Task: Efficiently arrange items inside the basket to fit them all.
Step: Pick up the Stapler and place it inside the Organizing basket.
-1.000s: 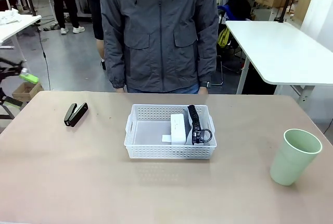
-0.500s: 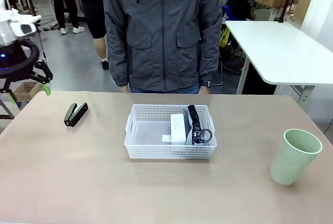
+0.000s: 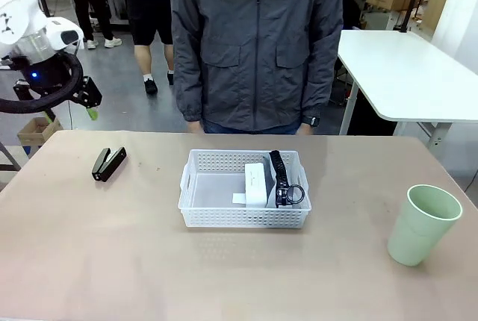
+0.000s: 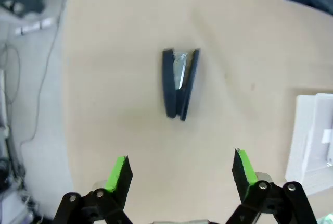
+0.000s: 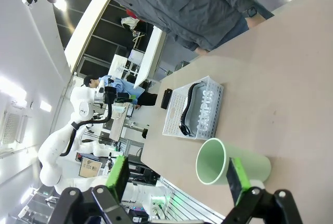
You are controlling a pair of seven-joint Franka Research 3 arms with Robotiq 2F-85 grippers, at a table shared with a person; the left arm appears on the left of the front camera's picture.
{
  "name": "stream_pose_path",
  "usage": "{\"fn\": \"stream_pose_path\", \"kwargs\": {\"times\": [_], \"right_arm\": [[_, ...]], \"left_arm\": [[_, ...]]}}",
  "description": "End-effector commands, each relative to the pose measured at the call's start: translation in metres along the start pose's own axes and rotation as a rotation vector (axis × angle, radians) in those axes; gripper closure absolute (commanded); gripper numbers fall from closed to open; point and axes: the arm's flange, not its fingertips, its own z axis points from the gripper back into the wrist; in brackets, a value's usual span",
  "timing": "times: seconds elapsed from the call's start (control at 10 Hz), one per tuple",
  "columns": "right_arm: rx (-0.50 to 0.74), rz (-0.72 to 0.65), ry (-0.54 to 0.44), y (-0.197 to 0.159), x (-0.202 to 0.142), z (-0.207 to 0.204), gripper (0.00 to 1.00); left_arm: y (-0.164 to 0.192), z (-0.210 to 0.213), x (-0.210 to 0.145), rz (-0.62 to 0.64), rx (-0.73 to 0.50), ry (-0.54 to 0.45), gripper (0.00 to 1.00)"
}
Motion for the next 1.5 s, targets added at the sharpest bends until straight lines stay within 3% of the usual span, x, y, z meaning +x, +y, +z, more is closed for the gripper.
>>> {"fn": "stream_pose_path", "kwargs": {"times": [0.0,0.4,0.6,0.9,1.4], "right_arm": [[0.021,0.028,-0.016,0.001,0.002,0.000,0.00],[0.021,0.028,-0.016,0.001,0.002,0.000,0.00],[0.021,0.028,-0.016,0.001,0.002,0.000,0.00],[0.021,0.028,-0.016,0.001,0.002,0.000,0.00],[0.021,0.028,-0.016,0.001,0.002,0.000,0.00]], "left_arm": [[-0.003,-0.002,0.002,0.044,0.050,0.065,0.00],[0.001,-0.005,-0.003,0.022,0.020,0.042,0.00],[-0.001,-0.029,0.010,-0.185,0.042,0.031,0.00],[0.004,-0.059,0.014,-0.327,-0.045,-0.027,0.00],[0.010,-0.132,0.021,-0.372,-0.101,0.072,0.00]]}}
